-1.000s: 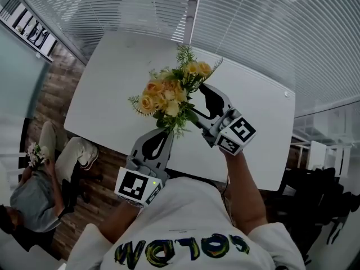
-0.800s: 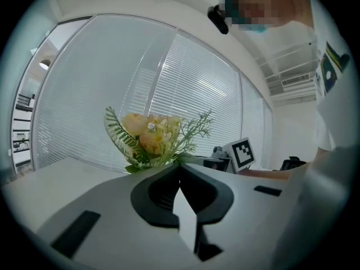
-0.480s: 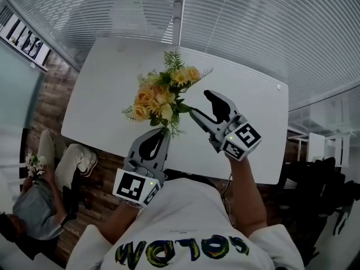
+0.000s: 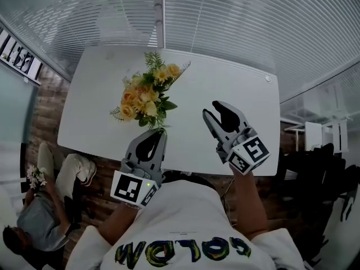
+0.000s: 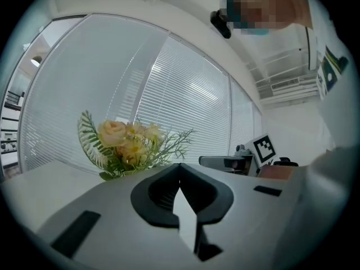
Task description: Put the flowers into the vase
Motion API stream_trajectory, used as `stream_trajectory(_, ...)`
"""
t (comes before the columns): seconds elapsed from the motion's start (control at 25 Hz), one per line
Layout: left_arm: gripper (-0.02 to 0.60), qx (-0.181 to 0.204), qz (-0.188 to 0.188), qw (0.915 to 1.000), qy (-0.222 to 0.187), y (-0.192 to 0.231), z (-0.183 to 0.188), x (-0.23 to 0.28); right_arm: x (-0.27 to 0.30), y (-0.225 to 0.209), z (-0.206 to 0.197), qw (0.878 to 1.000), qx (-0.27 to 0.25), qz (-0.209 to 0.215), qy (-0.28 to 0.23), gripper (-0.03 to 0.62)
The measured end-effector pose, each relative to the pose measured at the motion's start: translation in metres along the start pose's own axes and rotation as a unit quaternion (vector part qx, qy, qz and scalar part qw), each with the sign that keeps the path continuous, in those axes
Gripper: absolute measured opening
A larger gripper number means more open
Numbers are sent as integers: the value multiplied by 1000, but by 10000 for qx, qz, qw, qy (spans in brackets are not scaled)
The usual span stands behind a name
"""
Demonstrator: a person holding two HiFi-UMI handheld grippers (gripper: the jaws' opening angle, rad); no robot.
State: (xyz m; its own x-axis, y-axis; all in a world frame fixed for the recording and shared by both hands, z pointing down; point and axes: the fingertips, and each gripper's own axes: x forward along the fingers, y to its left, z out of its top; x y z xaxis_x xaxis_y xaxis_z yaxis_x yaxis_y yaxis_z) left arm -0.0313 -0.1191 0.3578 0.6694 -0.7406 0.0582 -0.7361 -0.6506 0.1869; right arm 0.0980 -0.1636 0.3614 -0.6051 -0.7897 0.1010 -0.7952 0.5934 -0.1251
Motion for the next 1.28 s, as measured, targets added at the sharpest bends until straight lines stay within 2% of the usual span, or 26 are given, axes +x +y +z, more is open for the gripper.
stream_trajectory(0.28, 14, 62, -149, 9999, -54, -11, 8, 4, -45, -1, 16, 9962, -273, -811, 150, 94)
stream_trajectory(0.56, 14, 115, -275, 9995, -131, -21, 17, 13, -77, 7, 33, 9895, -601, -1310, 132, 74)
stream_trajectory(0.8, 14, 128, -344, 9991, -190, -32, 25, 15, -98, 17, 49, 9849, -723, -1570, 33, 66)
stream_trajectory(1.28, 14, 120, -384, 9988, -273, -39, 32, 20, -114, 35, 43, 9823, -665, -1742, 182, 58)
